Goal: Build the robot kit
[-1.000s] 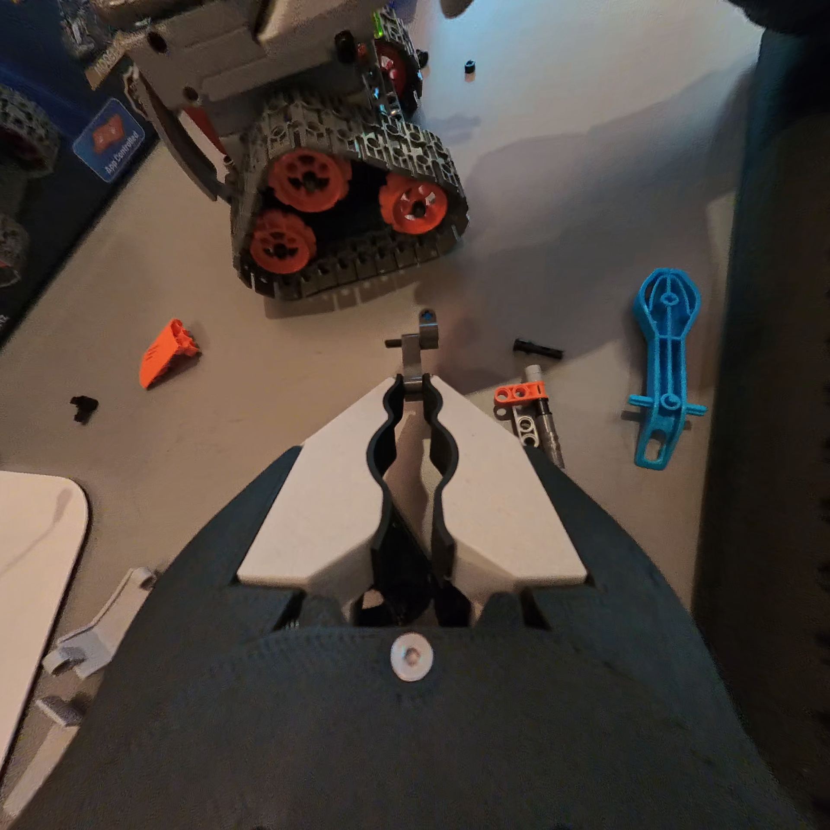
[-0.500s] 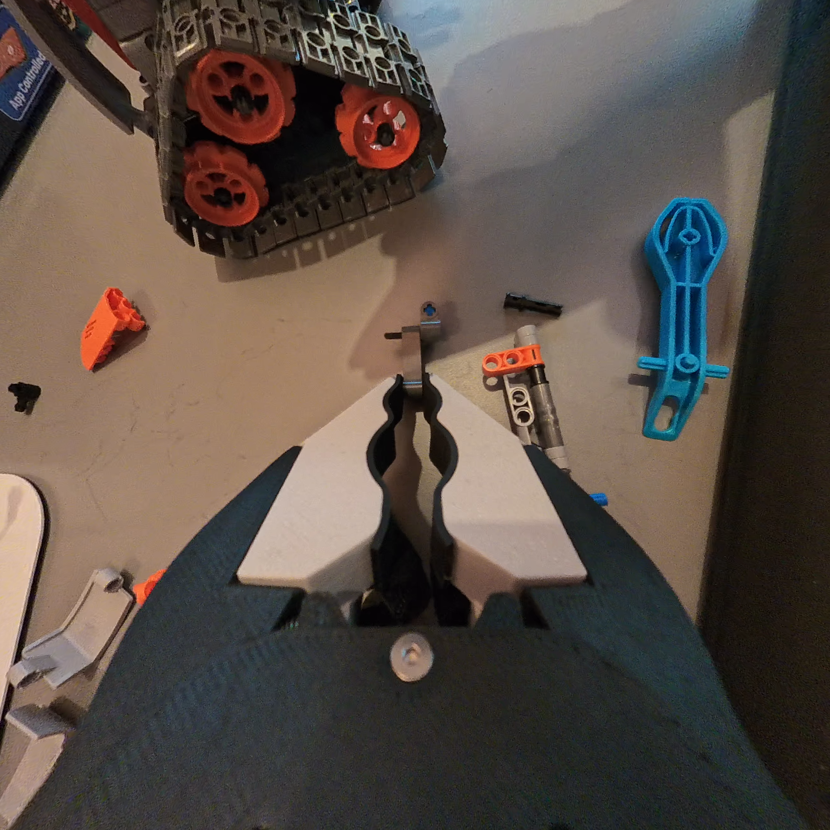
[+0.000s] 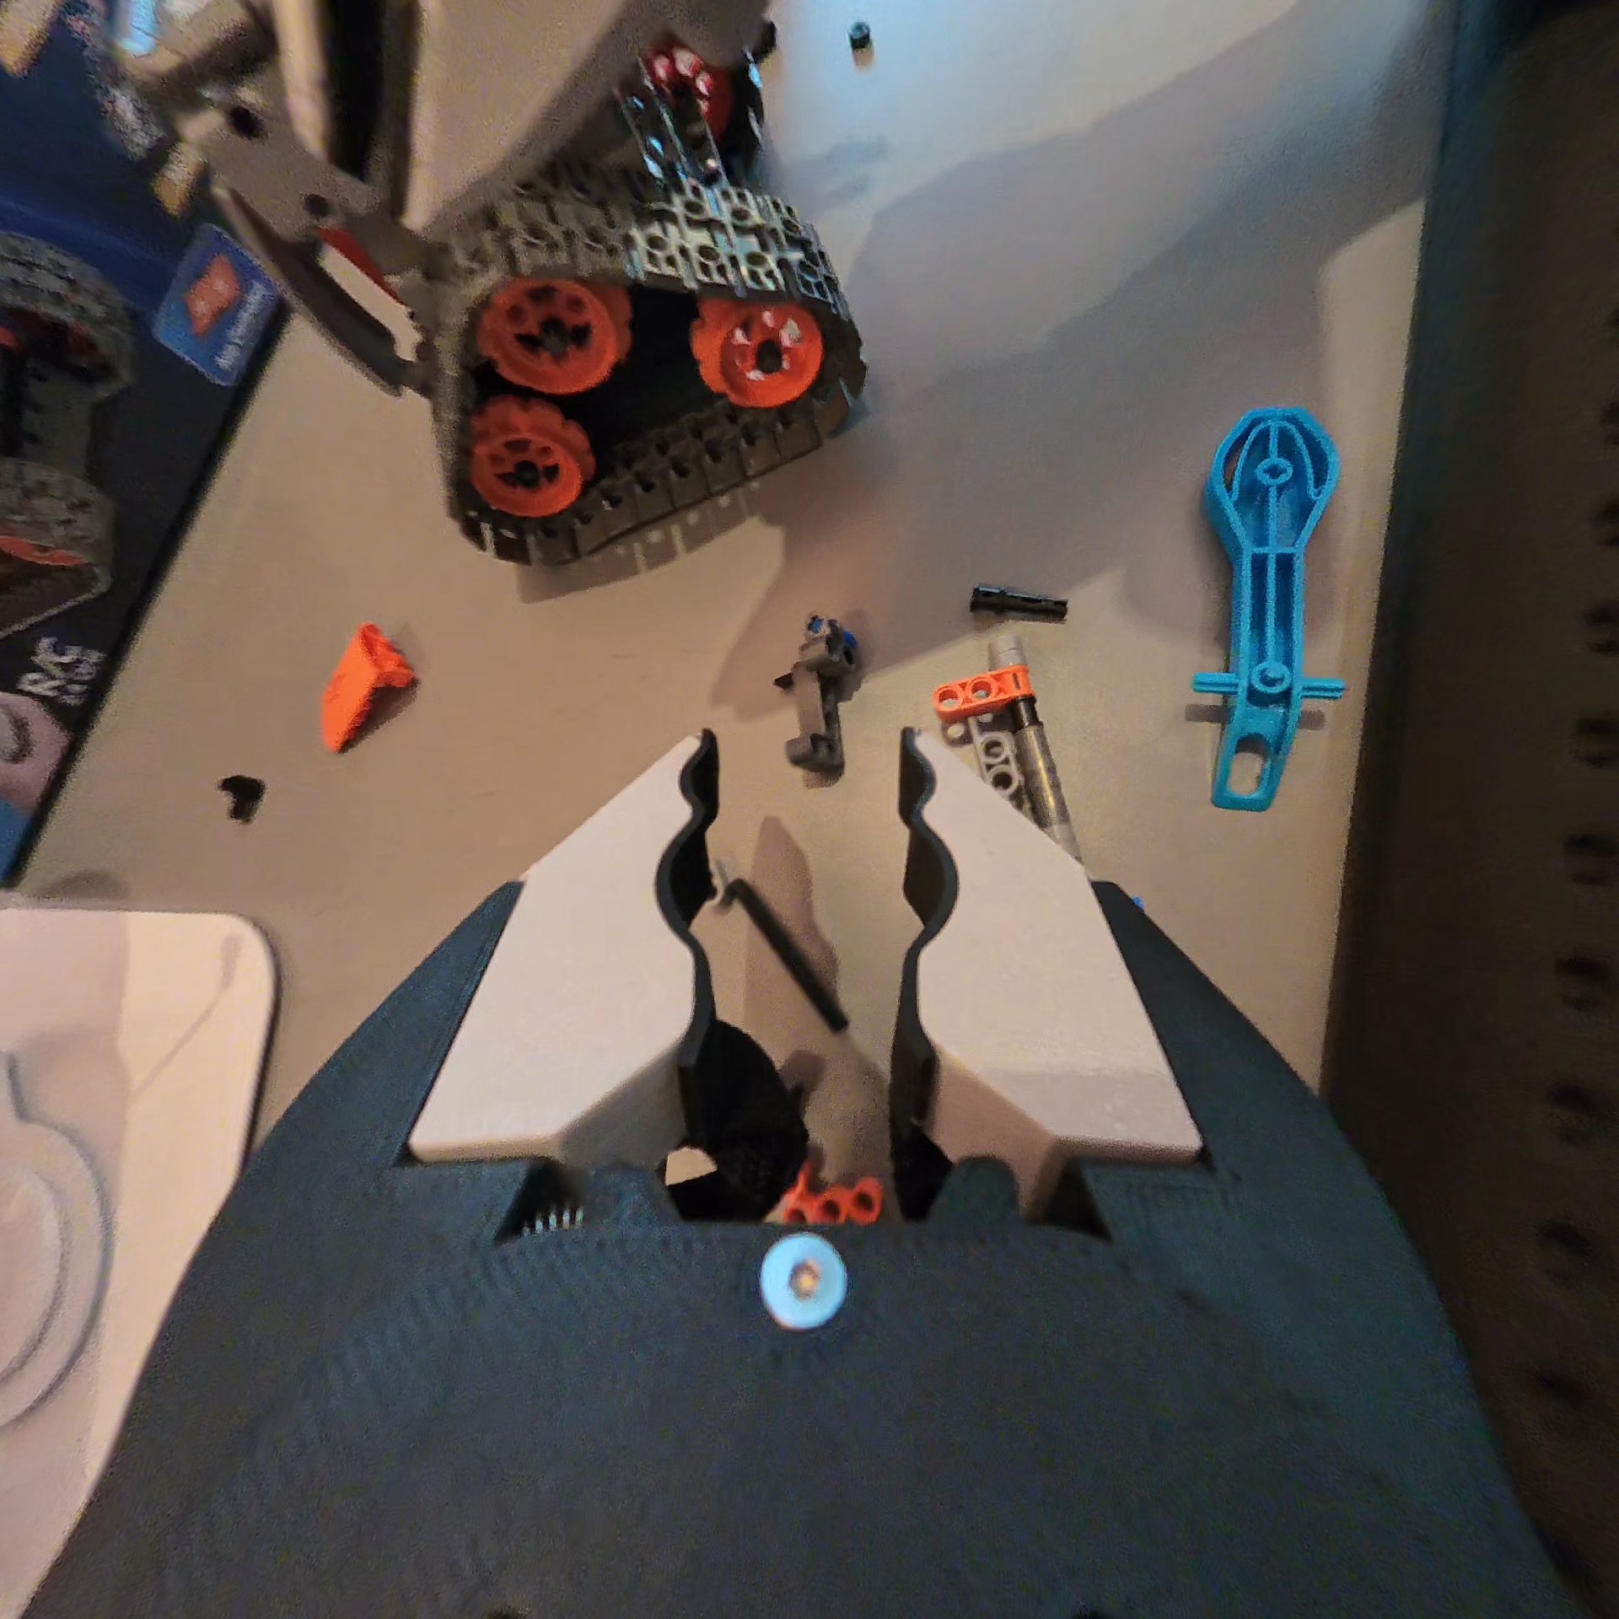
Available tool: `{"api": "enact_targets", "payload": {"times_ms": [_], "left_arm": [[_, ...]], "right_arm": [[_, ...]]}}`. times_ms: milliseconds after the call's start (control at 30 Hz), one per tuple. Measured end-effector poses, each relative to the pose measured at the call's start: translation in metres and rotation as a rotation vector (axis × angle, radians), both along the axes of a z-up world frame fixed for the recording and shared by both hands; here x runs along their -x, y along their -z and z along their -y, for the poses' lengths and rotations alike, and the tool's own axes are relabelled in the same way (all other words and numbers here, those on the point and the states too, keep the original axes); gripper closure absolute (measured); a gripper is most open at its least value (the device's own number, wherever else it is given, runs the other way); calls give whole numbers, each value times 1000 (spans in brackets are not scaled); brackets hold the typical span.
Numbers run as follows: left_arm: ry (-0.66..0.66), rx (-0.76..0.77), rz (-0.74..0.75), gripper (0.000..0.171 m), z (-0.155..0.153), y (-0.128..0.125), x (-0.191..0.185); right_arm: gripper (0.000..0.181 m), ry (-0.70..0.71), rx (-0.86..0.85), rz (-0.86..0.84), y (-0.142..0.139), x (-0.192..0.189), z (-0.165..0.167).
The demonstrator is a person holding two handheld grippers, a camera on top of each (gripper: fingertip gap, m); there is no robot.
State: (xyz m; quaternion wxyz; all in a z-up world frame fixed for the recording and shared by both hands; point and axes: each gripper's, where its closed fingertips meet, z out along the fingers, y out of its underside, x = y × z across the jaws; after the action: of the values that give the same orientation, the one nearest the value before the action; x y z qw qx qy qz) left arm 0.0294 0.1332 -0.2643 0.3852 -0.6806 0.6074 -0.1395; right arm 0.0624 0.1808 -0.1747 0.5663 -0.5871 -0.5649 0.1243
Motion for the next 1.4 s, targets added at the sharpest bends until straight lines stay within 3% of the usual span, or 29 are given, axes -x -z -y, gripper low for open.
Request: {"api": "enact_targets", "payload": {"times_ms": [67, 200, 300, 400, 500, 800, 1000, 1300, 1400], "left_arm": [[-12, -55, 8, 133, -2, -14, 12], [-167, -213, -18, 139, -22, -46, 66], [-302, -210, 17, 141, -24, -63, 118], [-411, -201, -13, 141, -21, -61, 167], [-440, -166, -54, 142, -11, -49, 192], [-306, -18, -128, 141, 19, -10, 181], [-398, 15, -118, 143, -1, -6, 199], [-314, 71, -195, 154, -19, 21, 177], [-304, 117, -204, 165, -19, 29, 175]], "right_arm": [[175, 6, 8, 2, 2, 0, -2], [171, 12, 12, 5, 5, 2, -3], [168, 4, 18, 19, 8, 7, -2], [164, -21, 68, 54, 19, 17, 3], [163, -55, 89, 97, 28, 31, 9], [164, -173, 181, 154, 43, 71, 37], [164, -194, 197, 170, 52, 76, 43], [166, -203, 213, 157, 54, 73, 43], [166, -207, 216, 155, 54, 71, 42]]}}
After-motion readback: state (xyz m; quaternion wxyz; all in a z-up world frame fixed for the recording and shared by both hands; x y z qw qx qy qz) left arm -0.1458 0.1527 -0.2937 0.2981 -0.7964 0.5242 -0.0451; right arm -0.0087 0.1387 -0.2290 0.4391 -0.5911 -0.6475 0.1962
